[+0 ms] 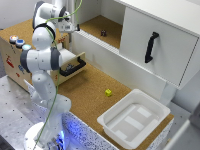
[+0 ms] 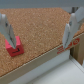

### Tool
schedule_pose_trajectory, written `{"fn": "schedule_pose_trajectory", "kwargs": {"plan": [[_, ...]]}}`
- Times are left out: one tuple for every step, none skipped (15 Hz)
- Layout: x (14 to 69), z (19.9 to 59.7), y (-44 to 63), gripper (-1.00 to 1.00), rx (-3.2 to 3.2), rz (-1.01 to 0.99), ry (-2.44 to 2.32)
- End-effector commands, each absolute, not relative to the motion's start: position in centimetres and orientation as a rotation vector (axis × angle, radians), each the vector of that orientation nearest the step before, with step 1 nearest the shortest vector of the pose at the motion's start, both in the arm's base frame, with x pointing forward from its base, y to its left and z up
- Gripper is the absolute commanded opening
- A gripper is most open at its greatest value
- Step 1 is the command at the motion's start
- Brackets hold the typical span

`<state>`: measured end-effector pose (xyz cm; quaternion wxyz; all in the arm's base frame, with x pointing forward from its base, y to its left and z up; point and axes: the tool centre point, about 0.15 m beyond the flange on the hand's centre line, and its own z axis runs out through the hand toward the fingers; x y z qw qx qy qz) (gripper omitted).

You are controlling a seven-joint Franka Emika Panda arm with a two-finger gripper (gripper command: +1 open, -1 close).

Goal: Slide the pink block into the drawer

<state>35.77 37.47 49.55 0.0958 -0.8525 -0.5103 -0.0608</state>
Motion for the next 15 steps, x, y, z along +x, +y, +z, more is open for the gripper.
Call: {"fn": "schedule_pose_trajectory", "kwargs": {"plan": [[37.0,50.7,39.1,1.00,-2.549,0.000,-1.565],[37.0,50.7,39.1,1.00,-2.549,0.000,-1.565],[35.8,49.6,37.7,1.00,-2.521,-0.163,-1.517],[35.0,50.4,38.5,1.00,-2.495,-0.168,-1.545],[34.6,51.8,39.9,1.00,-2.486,-0.171,-1.579],[33.9,53.6,41.9,1.00,-2.465,-0.190,-1.604],[33.2,54.7,43.5,1.00,-2.472,-0.183,-1.620],[32.3,55.4,45.1,1.00,-2.463,-0.160,-1.658],[31.6,55.7,46.4,1.00,-2.472,-0.113,-1.698],[31.2,55.6,47.2,1.00,-2.485,-0.069,-1.719],[30.8,55.2,47.9,1.00,-2.499,-0.007,-1.738],[30.8,54.9,48.4,1.00,-2.521,0.026,-1.765],[30.8,54.6,48.8,1.00,-2.540,0.064,-1.805],[30.9,54.5,49.3,1.00,-2.553,0.098,-1.827],[31.0,54.1,49.8,1.00,-2.546,0.173,-1.863]]}}
